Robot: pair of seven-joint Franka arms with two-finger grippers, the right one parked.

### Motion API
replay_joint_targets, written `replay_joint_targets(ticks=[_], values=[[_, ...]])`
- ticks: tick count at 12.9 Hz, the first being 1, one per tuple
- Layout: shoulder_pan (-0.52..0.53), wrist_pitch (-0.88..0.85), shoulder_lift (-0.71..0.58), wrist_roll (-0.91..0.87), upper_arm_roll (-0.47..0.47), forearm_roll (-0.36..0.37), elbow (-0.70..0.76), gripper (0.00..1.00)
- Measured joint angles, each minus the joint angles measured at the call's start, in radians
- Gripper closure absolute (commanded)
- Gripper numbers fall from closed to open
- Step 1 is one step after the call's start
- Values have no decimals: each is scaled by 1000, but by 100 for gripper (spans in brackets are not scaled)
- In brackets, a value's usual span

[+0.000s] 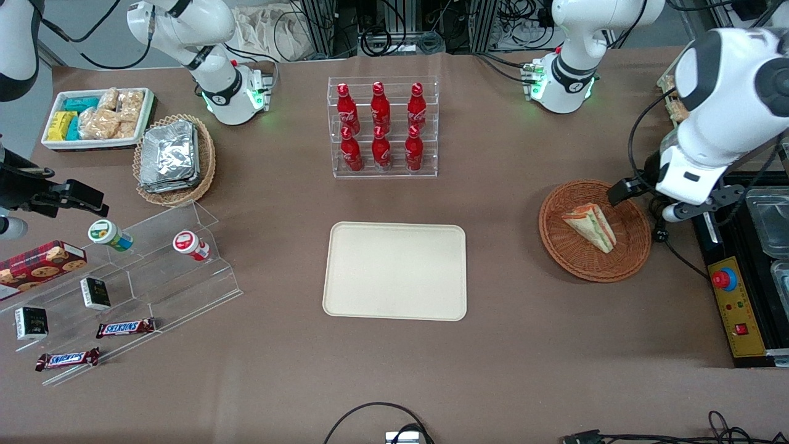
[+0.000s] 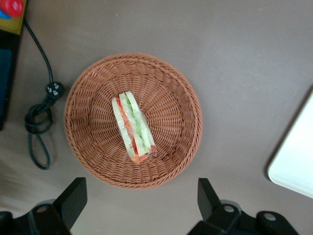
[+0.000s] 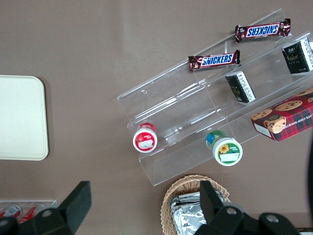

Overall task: Place sandwich from basket to tray
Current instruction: 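Lower the open left gripper around the wrapped sandwich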

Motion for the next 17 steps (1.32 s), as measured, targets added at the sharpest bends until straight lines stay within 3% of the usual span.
replay_joint_targets(ticks=[4,8,17], values=[[0,163,-8,-181,-1,73,-163,0],[0,326,-6,-253,-1,82,-305,0],[0,495,114,-261,-1,82,-370,0]])
